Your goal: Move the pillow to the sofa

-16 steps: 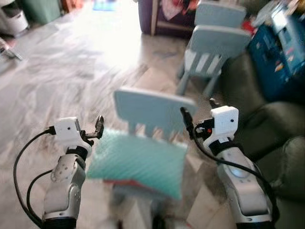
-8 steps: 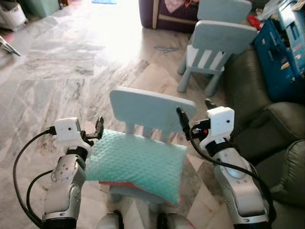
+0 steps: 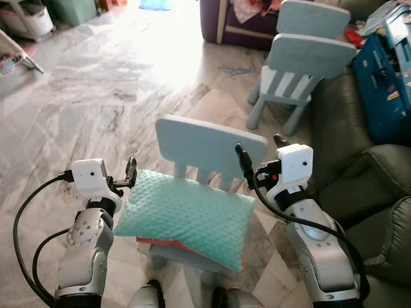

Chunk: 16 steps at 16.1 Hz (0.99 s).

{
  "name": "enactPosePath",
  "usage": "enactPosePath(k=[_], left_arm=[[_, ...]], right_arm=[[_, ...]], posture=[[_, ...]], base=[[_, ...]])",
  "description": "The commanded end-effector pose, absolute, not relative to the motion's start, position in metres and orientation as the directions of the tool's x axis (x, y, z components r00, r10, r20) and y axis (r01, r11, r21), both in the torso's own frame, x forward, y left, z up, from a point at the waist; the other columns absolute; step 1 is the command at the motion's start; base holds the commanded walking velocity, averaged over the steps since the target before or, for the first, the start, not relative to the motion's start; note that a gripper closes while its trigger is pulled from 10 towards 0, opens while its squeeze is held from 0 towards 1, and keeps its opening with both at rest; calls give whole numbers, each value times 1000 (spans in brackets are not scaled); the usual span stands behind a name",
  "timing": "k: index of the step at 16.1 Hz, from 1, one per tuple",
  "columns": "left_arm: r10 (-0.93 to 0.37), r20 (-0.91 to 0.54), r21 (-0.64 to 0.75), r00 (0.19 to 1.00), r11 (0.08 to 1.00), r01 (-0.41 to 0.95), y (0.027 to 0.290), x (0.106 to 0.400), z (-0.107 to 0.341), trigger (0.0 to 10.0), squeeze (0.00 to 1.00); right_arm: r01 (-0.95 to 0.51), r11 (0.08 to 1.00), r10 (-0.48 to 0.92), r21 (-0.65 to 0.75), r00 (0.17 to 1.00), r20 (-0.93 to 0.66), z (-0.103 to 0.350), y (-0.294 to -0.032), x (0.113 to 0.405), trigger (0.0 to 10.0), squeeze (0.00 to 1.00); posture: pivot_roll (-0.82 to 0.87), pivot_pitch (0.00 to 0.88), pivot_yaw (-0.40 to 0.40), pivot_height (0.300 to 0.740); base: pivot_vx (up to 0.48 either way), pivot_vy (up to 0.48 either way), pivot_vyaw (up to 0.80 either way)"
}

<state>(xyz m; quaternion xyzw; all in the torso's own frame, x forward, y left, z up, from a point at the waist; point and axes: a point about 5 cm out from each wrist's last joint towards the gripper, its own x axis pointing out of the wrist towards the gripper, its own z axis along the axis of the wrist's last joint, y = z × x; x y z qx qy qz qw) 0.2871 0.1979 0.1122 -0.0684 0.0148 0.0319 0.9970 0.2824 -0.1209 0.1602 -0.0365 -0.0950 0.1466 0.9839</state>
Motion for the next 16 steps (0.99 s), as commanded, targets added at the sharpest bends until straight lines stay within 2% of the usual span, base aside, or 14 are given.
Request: enactPosePath(k=[1,5,8,10,15,16], left_arm=[[70,-58,-127,996,989,-77,199,284,107,10000,0],[75,-74,-125,994,989,-84,199,283,104,10000,0],[43,-167,-84,985,995,-57,200,278,88,10000,0],[28,-176,-84,984,996,-44,201,276,85,10000,0],[14,-189,-115,982,993,-36,197,275,83,10000,0],[-19,-191,-157,981,988,-11,193,275,83,10000,0]], right_arm=[[-276,956,290,-98,940,178,161,-122,281,10000,0],[-279,956,291,-94,941,172,161,-121,281,10000,0],[-274,959,283,-78,946,157,158,-124,281,10000,0],[-270,960,278,-69,948,152,157,-125,281,10000,0],[-270,961,276,-59,950,145,156,-125,280,10000,0],[-264,963,270,-55,953,141,156,-126,280,10000,0]], posture=[[-26,218,-58,740],[-25,217,-58,740],[-23,215,-59,740],[-21,214,-57,740],[-22,215,-58,740],[-23,219,-58,740]], base=[[0,0,0],[0,0,0],[0,0,0],[0,0,0],[0,0,0],[0,0,0]])
